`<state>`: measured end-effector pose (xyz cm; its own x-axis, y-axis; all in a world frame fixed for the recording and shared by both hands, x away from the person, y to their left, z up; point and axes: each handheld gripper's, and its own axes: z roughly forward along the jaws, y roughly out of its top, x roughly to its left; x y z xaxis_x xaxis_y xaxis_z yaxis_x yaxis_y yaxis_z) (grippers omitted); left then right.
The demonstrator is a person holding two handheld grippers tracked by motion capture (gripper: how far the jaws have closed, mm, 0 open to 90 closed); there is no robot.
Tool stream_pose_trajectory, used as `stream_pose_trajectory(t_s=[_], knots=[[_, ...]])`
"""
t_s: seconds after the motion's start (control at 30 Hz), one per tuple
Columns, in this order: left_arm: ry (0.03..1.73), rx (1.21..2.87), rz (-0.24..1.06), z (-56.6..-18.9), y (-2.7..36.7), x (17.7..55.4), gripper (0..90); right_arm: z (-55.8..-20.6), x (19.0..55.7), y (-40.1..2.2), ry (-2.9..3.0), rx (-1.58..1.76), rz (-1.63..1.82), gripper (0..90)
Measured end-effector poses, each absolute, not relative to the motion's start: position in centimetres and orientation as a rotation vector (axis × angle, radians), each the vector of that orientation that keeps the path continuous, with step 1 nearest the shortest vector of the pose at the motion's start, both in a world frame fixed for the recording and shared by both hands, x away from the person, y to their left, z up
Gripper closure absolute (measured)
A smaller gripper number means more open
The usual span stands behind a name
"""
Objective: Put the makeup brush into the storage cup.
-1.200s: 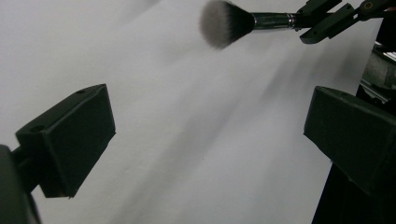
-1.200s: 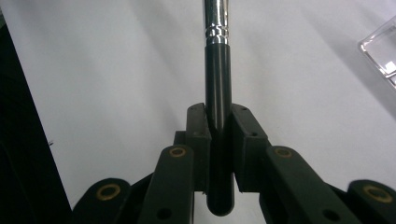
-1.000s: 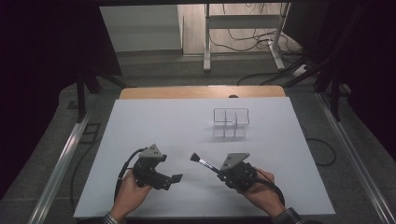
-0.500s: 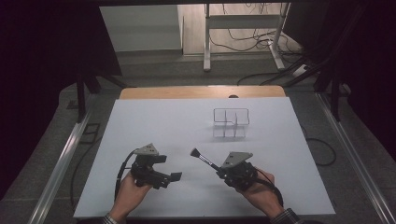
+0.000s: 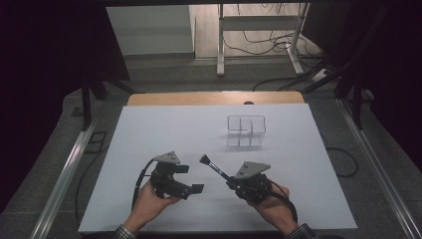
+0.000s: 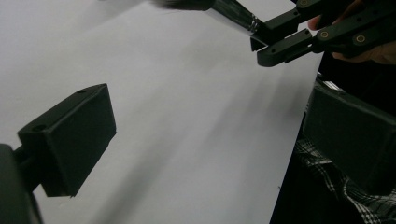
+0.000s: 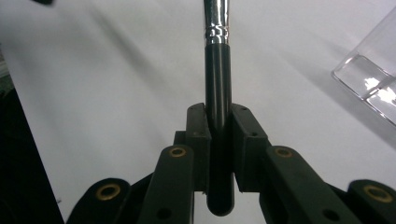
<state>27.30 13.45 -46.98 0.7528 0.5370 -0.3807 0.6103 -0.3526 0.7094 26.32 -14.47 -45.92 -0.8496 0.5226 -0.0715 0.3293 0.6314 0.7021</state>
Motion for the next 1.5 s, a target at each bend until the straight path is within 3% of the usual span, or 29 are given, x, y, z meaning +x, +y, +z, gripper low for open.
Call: stream_pose_trajectory(t_s=[0.6, 0.83, 1.03, 1.23, 1.3, 1.33, 1.43, 1.47, 1.5], knots=[[0.821, 1.993, -0.195, -47.3, 11.7, 28.8, 14.0, -46.5, 25.8, -13.3, 2.611, 0.696, 1.135, 77.8], [0.801, 1.979, -0.232, -47.4, 11.4, 29.0, 24.5, -46.7, 25.7, -13.0, 2.622, 0.680, 1.143, 77.8], [0.831, 1.935, -0.286, -47.5, 11.8, 29.1, 41.8, -47.0, 25.6, -12.8, 2.663, 0.666, 1.125, 77.5], [0.777, 1.836, -0.437, -47.6, 12.4, 29.4, 76.6, -47.5, 25.7, -12.4, 2.694, 0.642, 1.046, 76.5], [0.763, 1.872, -0.397, -47.1, 12.1, 29.0, 77.1, -47.6, 25.6, -12.2, 2.709, 0.637, 1.030, 76.2], [0.766, 1.877, -0.375, -47.0, 12.1, 28.9, 77.1, -47.6, 25.6, -12.1, 2.704, 0.633, 1.022, 74.1], [0.773, 1.910, -0.311, -46.6, 12.2, 28.7, 77.1, -47.3, 25.7, -12.3, 2.684, 0.657, 1.021, 51.5], [0.773, 1.910, -0.311, -46.6, 12.2, 28.7, 77.1, -47.3, 25.7, -12.3, 2.684, 0.657, 1.021, 51.5], [0.784, 1.914, -0.291, -46.5, 12.2, 28.7, 77.1, -47.1, 26.0, -12.7, 2.663, 0.683, 1.046, 38.2]])
